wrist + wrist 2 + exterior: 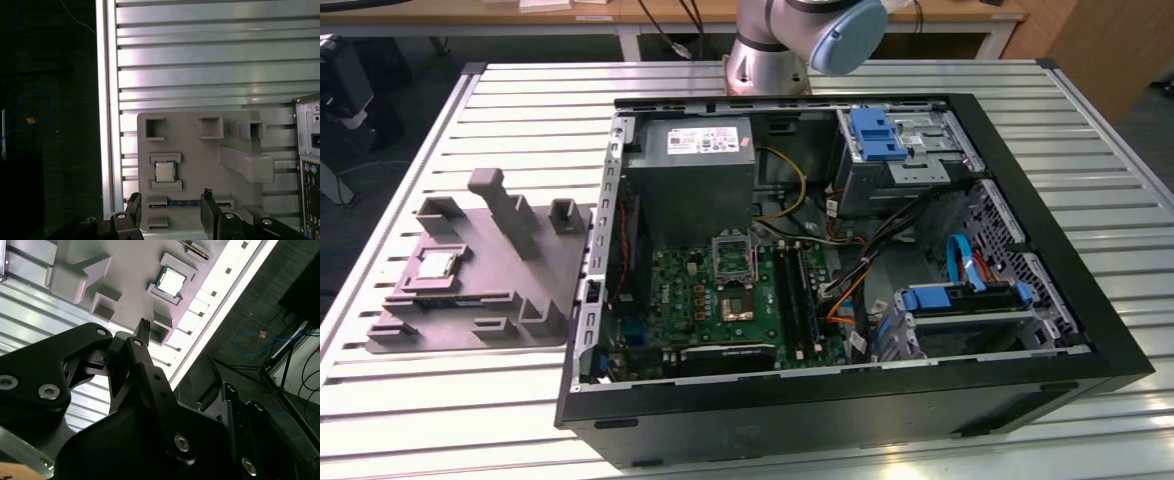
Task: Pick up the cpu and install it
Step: 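Pick up the cpu and move it towards the insertion slot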
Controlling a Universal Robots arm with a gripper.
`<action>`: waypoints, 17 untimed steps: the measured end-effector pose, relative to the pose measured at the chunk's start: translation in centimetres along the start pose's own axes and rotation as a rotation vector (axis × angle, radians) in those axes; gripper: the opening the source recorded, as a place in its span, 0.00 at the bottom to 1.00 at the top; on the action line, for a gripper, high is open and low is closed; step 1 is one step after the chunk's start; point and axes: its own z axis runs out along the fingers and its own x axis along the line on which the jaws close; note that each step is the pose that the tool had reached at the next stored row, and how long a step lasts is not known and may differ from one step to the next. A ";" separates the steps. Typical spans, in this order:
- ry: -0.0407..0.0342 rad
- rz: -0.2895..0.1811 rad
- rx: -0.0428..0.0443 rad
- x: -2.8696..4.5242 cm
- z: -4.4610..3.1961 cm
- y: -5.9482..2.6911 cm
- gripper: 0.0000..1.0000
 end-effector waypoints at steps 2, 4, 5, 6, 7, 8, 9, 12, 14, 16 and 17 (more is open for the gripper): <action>0.0000 0.000 0.0000 0.00 0.04 0.00 0.59; 0.0000 0.000 0.0000 0.00 0.13 -0.01 0.59; 0.0000 0.000 0.0000 0.00 0.15 0.00 0.59; 0.0001 0.000 0.0001 0.00 0.16 -0.01 0.59; 0.0000 0.000 0.0000 0.00 0.19 -0.01 0.59; 0.0000 0.000 0.0000 0.00 0.21 -0.01 0.59; 0.0000 0.000 0.0001 0.00 0.22 -0.01 0.59; 0.0000 0.000 0.0000 0.00 0.30 -0.01 0.59; 0.0000 0.000 0.0000 0.00 0.35 -0.02 0.59; -0.0001 0.000 0.0000 0.00 0.43 -0.06 0.59; -0.0001 0.000 -0.0001 -0.01 0.47 -0.11 0.59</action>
